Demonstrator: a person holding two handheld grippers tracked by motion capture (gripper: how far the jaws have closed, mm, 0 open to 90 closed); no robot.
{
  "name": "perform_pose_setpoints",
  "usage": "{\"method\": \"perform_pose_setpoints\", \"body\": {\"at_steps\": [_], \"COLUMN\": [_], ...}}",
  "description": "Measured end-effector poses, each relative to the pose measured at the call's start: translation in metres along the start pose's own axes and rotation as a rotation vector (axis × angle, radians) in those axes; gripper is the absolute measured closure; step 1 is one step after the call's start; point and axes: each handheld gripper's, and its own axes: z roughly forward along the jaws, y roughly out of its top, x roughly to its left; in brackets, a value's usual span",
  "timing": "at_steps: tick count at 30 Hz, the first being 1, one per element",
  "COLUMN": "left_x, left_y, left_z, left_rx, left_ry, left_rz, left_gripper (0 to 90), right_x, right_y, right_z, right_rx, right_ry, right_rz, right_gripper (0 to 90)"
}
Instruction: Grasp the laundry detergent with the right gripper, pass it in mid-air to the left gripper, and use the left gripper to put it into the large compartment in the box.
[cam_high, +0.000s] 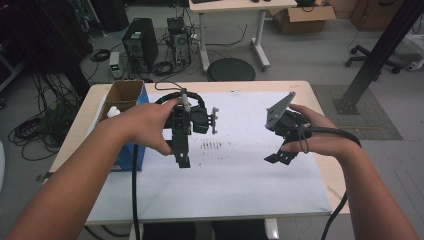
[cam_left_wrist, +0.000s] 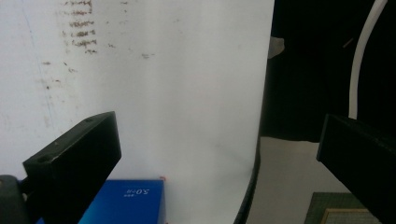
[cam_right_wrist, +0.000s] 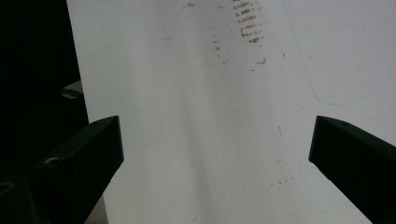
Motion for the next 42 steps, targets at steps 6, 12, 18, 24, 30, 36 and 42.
{"method": "perform_pose_setpoints", "body": {"at_steps": [6, 12, 18, 24, 30, 36, 42], "left_x": [0.005, 0.009, 0.01, 0.011, 0.013, 0.013, 0.016], "left_y": [-0.001, 0.0, -0.002, -0.004, -0.006, -0.007, -0.008], "left_z": [0.003, 0.004, 0.003, 0.001, 0.0, 0.0, 0.001], "left_rx": [-0.008, -0.012, -0.019, -0.019, -0.027, -0.027, -0.024], "left_ry": [-0.002, -0.013, -0.014, -0.011, -0.013, -0.015, -0.01], "left_rz": [-0.01, -0.005, -0.009, -0.017, -0.025, -0.033, -0.038], "left_gripper": [0.2, 0.2, 0.2, 0.2, 0.2, 0.2, 0.2], "right_x": [-0.006, -0.011, -0.012, -0.011, -0.01, -0.009, -0.011], "right_y": [0.002, 0.002, 0.001, 0.0, 0.001, 0.003, 0.006], "right_z": [0.0, 0.0, 0.002, 0.0, 0.0, 0.002, 0.004], "right_rx": [0.01, 0.02, 0.038, 0.04, 0.039, 0.036, 0.033], "right_ry": [0.0, 0.007, 0.005, 0.002, 0.003, 0.008, 0.007], "right_rz": [-0.01, -0.01, -0.007, -0.004, -0.006, -0.013, -0.012], "right_gripper": [3.1, 3.0, 3.3, 3.2, 3.3, 3.2, 3.2]}}
